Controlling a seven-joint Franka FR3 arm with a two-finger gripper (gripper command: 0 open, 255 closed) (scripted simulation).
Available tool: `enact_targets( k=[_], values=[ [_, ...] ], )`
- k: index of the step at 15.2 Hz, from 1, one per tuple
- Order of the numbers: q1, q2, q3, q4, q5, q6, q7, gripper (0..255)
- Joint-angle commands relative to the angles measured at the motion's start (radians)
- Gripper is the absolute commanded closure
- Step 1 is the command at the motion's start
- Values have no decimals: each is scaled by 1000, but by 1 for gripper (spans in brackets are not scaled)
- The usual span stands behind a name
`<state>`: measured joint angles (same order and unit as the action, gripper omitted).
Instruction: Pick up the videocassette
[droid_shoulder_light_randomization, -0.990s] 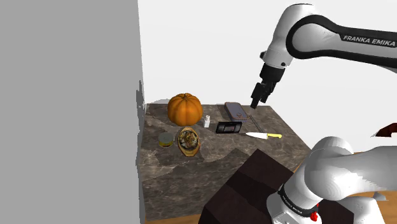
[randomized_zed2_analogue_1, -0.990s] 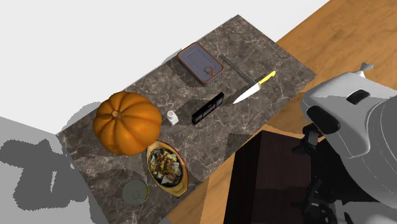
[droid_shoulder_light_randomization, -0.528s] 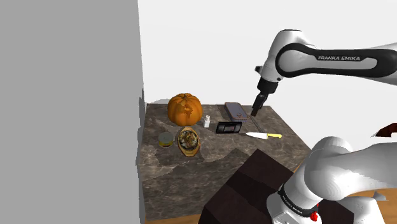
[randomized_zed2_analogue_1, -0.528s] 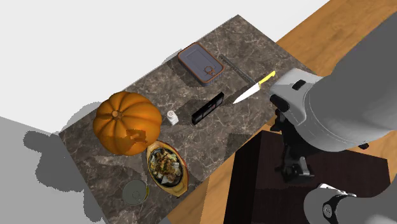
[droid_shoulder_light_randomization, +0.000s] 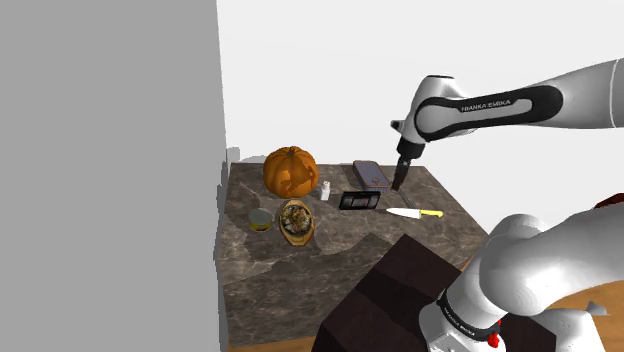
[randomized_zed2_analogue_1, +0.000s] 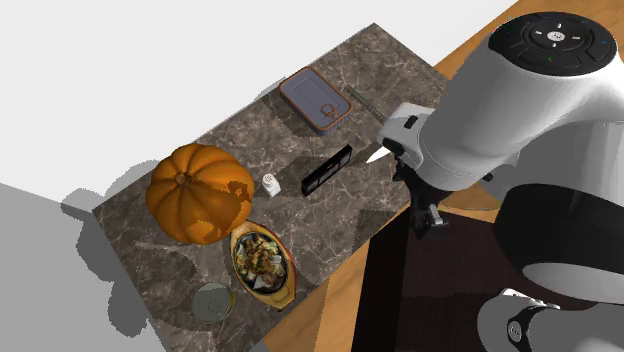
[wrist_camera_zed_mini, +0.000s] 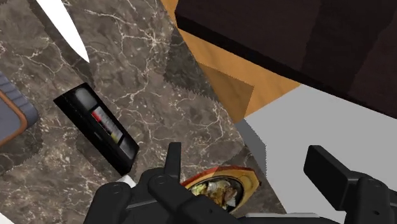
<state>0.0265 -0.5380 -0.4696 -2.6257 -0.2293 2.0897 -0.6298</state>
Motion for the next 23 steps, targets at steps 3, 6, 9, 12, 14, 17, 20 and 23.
enact_targets(
  k=[3, 6, 9, 12, 14, 17, 20, 23],
  values=[
    [45, 168, -105, 32, 9, 147, -171, 0],
    [91, 308, -180, 74, 67, 245, -319, 0],
    [138, 465, -239, 130, 185, 330, -501, 0],
    [145, 636, -247, 202, 360, 388, -713, 0],
    [112, 743, -212, 260, 471, 410, -845, 0],
    [34, 883, -132, 358, 589, 429, -1003, 0],
    [-43, 1007, -56, 464, 660, 441, -1120, 0],
    [-94, 1096, -5, 550, 692, 446, -1189, 0]
  ],
)
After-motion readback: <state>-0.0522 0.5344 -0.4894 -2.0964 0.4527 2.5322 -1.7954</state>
